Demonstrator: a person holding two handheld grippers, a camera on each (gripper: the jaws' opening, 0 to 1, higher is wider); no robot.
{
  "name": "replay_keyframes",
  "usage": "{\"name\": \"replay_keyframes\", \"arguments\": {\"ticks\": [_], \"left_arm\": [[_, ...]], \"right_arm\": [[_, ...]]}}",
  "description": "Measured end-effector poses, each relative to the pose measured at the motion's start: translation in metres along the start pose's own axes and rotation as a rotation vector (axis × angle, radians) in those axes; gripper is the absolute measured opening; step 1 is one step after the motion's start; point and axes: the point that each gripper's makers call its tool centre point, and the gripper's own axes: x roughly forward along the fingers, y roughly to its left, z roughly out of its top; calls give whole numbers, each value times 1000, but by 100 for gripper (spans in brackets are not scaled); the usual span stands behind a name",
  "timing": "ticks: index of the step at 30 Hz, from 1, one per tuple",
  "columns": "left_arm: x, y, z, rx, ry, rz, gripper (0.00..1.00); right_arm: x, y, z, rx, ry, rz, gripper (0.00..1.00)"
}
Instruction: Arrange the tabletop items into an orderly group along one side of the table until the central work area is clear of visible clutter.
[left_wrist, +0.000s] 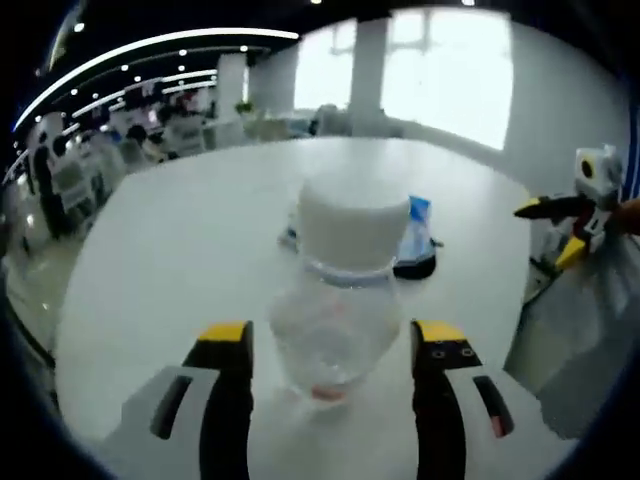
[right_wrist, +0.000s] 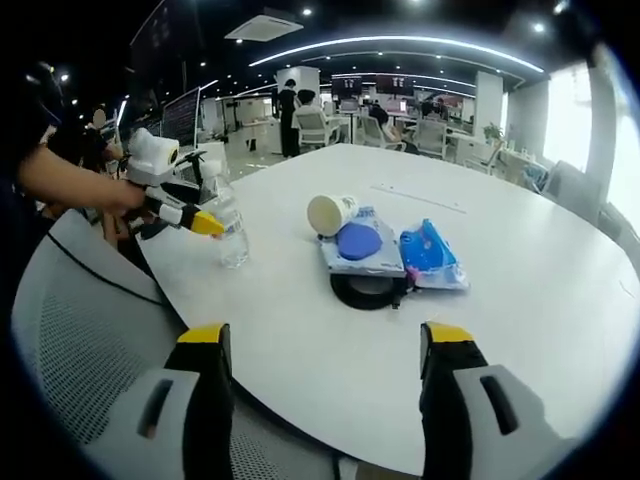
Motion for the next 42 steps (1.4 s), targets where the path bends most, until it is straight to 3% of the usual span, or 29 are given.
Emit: {"name": "replay_keyframes", "arguments": {"ticks": [7,18,33,42], "left_arm": [[8,2,9,22,-10,19,48],[8,12,10,16,-1,28,46],[16,75,42,-15,-31,74,45],[31,114,55,9,-34,80,46]], "right_arm": [[-1,-2,0,3,-3,-10,76],[-2,-4,1,16,-10,-17,76],[-1,-4,0,27,-3,-17,77],[1,-4,-4,19,20,-17,76]]}}
